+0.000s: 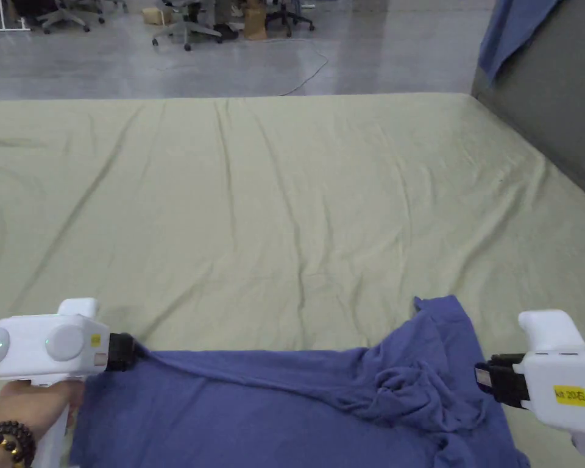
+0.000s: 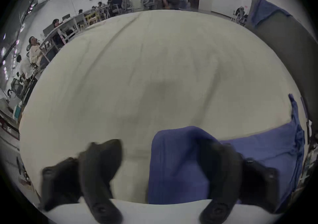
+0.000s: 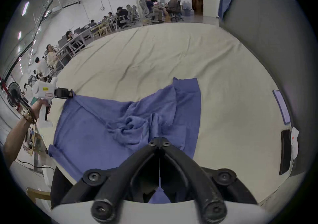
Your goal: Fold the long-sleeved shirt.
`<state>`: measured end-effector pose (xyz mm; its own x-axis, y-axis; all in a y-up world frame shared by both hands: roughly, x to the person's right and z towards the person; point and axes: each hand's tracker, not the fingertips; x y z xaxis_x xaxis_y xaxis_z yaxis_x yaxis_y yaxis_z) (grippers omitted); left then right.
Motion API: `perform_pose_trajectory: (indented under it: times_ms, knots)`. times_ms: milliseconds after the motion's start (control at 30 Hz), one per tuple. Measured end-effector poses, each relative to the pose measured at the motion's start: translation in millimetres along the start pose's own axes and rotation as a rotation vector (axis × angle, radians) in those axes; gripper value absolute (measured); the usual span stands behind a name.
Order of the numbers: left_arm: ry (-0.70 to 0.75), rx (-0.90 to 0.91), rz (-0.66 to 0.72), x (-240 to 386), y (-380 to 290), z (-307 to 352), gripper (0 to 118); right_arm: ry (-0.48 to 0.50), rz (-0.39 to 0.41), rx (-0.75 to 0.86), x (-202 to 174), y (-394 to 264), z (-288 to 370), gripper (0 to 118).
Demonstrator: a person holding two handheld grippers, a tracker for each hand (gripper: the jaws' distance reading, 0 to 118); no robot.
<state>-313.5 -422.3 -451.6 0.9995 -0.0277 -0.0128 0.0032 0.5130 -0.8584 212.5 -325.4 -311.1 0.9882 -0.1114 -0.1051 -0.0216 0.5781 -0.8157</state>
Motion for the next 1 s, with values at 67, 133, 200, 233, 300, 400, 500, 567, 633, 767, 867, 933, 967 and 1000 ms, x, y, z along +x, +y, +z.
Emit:
perform_pose_trajectory:
  times_ms: [67, 133, 200, 233, 300, 400, 500, 567, 633, 767, 867, 933, 967, 1000]
  knots:
    - [-0.003, 0.059, 0.021, 2.5, -6.1, 3.1, 65, -0.010, 0.013, 0.005, 2.7, 19.2, -6.4, 0]
    - [-0.010, 0.063, 0.000, 10.1, -8.8, 12.4, 40, -0.021, 0.027, 0.007, 7.2, 40.5, -20.0, 0]
    - [-0.043, 0.088, 0.015, 10.3, -10.6, 26.3, 1, -0.014, 0.037, 0.004, 8.0, 64.5, -34.1, 14]
    - [-0.041, 0.088, 0.011, 13.0, -11.2, 32.2, 1, -0.012, 0.034, 0.007, 9.1, 74.7, -43.6, 32]
    - [-0.058, 0.103, 0.007, 10.0, -11.4, 46.4, 1, -0.030, 0.037, -0.011, 7.7, 96.5, -65.2, 60]
    - [-0.077, 0.115, 0.001, 9.6, -11.5, 60.1, 1, -0.043, 0.040, -0.094, 9.0, 117.6, -107.8, 59]
    - [-0.082, 0.120, -0.015, 3.4, -11.0, 67.3, 1, -0.047, -0.016, -0.200, 18.1, 124.9, -155.9, 59]
    - [-0.092, 0.122, -0.015, 0.8, -11.1, 71.0, 1, -0.064, -0.008, -0.268, 15.3, 119.9, -182.9, 57]
    - [-0.096, 0.125, -0.010, 1.8, -11.0, 72.6, 1, -0.129, 0.032, -0.320, 9.1, 108.3, -199.0, 45]
    - [-0.095, 0.099, 0.005, 1.3, -9.9, 70.3, 1, -0.134, 0.054, -0.250, -4.4, 112.1, -180.6, 3]
    - [-0.090, 0.104, 0.020, 1.8, -11.3, 77.0, 1, -0.152, 0.077, -0.248, -10.5, 112.1, -157.2, 3]
    - [-0.097, 0.126, 0.024, -0.5, -13.4, 90.2, 1, -0.134, 0.090, -0.187, -12.8, 110.8, -128.8, 3]
    - [-0.110, 0.137, 0.024, -2.8, -16.3, 100.0, 1, -0.108, 0.087, -0.160, -14.7, 108.7, -113.0, 3]
    - [-0.122, 0.153, 0.020, -5.0, -19.3, 112.2, 1, -0.083, 0.087, -0.132, -17.0, 105.1, -95.3, 3]
